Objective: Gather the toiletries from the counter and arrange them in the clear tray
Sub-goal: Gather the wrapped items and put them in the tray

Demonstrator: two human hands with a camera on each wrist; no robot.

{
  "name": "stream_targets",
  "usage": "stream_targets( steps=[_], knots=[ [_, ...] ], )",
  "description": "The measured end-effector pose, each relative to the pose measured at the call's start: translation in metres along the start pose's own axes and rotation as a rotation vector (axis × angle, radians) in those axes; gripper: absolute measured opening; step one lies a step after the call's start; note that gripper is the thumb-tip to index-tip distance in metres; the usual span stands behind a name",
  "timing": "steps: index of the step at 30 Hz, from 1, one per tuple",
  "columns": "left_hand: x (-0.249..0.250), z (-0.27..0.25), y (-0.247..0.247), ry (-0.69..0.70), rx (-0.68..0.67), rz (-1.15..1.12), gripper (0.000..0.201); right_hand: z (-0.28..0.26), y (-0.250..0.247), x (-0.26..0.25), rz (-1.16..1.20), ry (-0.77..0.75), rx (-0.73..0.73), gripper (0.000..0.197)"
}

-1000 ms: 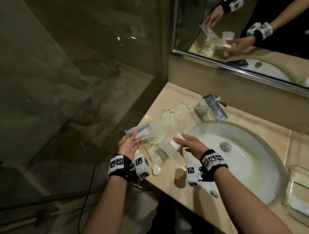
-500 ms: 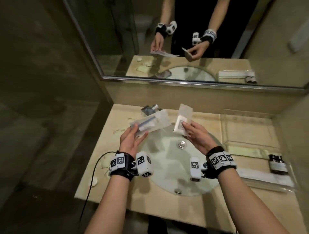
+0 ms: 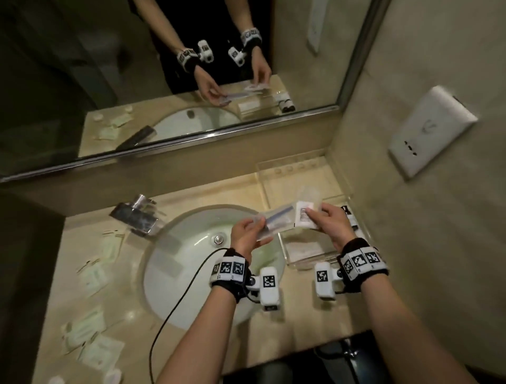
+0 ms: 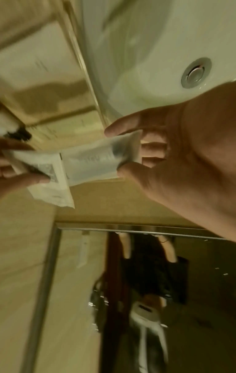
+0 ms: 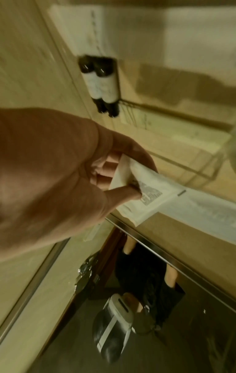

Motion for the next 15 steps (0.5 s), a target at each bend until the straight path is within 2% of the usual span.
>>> stream_targets(
  steps=[2, 5, 7, 11, 15],
  knots=[
    [-0.019, 0.009, 0.016, -0.021, -0.012, 0.133, 0.022, 0.007, -0.022, 0.018, -0.064, 0.025, 0.062, 0.008],
    [-0.041, 0.019, 0.034, -0.033, -0.017, 0.306, 0.029, 0.011, -0.044, 0.038, -0.109, 0.072, 0.150, 0.025],
    [-0.049, 0.023, 0.043, -0.033, -0.023, 0.416, 0.031, 0.012, -0.052, 0.046, -0.140, 0.097, 0.198, 0.029],
    [-0.055, 0.028, 0.047, -0.013, -0.023, 0.580, 0.033, 0.021, -0.057, 0.054, -0.254, 0.153, 0.242, 0.025],
    [-0.050, 0.031, 0.044, 0.047, 0.017, 0.662, 0.028, 0.023, -0.051, 0.053, -0.324, 0.180, 0.253, 0.010]
  ],
)
Point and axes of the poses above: each hand's wrist, its own z-axis towards the middle knuckle, its own y-axis out of the palm, x = y × z, the point moved 2 cm from there along z, towards the middle knuckle, and after that the axes turned 2 degrees about -y, right-handed, at the moved point
